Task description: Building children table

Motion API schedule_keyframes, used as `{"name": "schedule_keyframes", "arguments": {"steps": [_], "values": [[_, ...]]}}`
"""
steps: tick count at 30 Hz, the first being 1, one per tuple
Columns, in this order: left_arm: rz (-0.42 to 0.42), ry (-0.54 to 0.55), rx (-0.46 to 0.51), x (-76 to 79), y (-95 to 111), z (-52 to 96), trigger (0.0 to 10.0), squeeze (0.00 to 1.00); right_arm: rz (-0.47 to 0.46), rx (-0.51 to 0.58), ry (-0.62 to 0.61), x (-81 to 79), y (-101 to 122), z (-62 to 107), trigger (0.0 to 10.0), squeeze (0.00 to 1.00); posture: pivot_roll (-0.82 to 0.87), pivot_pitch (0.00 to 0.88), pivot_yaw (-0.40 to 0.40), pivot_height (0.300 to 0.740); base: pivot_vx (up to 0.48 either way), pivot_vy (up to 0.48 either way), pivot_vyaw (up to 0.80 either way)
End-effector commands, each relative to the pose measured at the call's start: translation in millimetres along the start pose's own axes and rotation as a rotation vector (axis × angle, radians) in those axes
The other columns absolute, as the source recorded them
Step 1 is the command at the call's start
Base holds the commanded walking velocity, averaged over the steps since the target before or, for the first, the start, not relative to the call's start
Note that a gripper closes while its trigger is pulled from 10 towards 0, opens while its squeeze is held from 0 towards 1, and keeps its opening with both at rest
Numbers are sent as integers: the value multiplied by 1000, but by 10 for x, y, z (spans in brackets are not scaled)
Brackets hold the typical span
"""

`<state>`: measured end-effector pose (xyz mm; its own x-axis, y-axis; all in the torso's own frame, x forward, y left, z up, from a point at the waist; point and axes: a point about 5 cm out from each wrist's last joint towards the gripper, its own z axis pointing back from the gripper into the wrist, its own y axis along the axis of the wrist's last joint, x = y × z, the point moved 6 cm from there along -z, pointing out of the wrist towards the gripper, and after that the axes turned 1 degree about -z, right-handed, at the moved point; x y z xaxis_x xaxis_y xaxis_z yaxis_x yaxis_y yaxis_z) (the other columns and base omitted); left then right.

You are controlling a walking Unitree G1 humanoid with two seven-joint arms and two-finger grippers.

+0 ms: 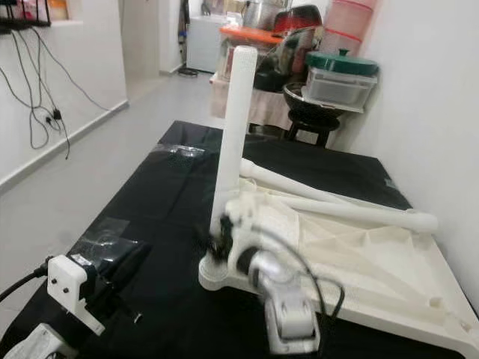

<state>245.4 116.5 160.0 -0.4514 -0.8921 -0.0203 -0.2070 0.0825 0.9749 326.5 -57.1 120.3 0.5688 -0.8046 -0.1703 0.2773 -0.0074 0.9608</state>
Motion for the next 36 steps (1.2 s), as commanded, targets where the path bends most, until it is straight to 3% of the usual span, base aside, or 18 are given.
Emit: {"name": "schedule_keyframes", "arguments": {"steps": [1,3,6,7,8,9,13,16,18,19,20,33,35,36], "values": [[10,-9,-8,29,-22,-9,10000,0,7,77,60,-95,242,-9,10000,1000,-21,0,-127,740,0,0,0],[11,-14,-11,35,-28,-15,10000,0,29,150,263,-338,450,-8,10000,1000,-18,0,-125,740,0,0,0],[12,-15,-12,37,-30,-17,10000,0,40,168,339,-412,502,6,10000,1000,-18,0,-125,740,0,0,0],[11,-15,-13,38,-35,-23,10000,0,144,149,537,-413,523,56,10000,0,-9,0,-125,740,0,0,0],[11,-15,-13,38,-35,-23,10000,0,144,149,537,-413,523,56,10000,0,-9,0,-125,740,0,0,0],[9,-13,-14,38,-39,-26,10000,0,205,114,625,-294,527,75,10000,0,-4,0,-129,740,0,0,0],[9,-13,-14,37,-40,-28,10000,0,211,102,642,-233,548,64,10000,0,-4,0,-129,740,0,0,0],[7,-10,-16,32,-43,-29,10000,0,191,37,779,-125,597,62,10000,0,0,0,-127,740,0,0,0],[6,-9,-16,31,-44,-30,10000,0,184,22,802,-104,607,58,10000,0,0,0,-127,740,0,0,0],[6,-9,-17,30,-45,-31,10000,0,172,11,808,-78,618,38,2196,0,8,0,-128,740,0,0,0],[5,-8,-17,31,-45,-30,10000,0,163,2,813,-54,625,24,0,0,14,0,-129,740,0,0,0],[7,-7,-17,36,-44,-23,10000,0,189,1,843,94,594,115,0,0,5,0,-126,740,0,0,0],[8,-7,-17,36,-41,-20,10000,0,212,17,797,163,564,152,0,0,-1,0,-125,740,0,0,0],[8,-7,-17,36,-37,-15,10000,0,239,18,702,254,525,154,0,0,-11,0,-123,740,0,0,0]]}}
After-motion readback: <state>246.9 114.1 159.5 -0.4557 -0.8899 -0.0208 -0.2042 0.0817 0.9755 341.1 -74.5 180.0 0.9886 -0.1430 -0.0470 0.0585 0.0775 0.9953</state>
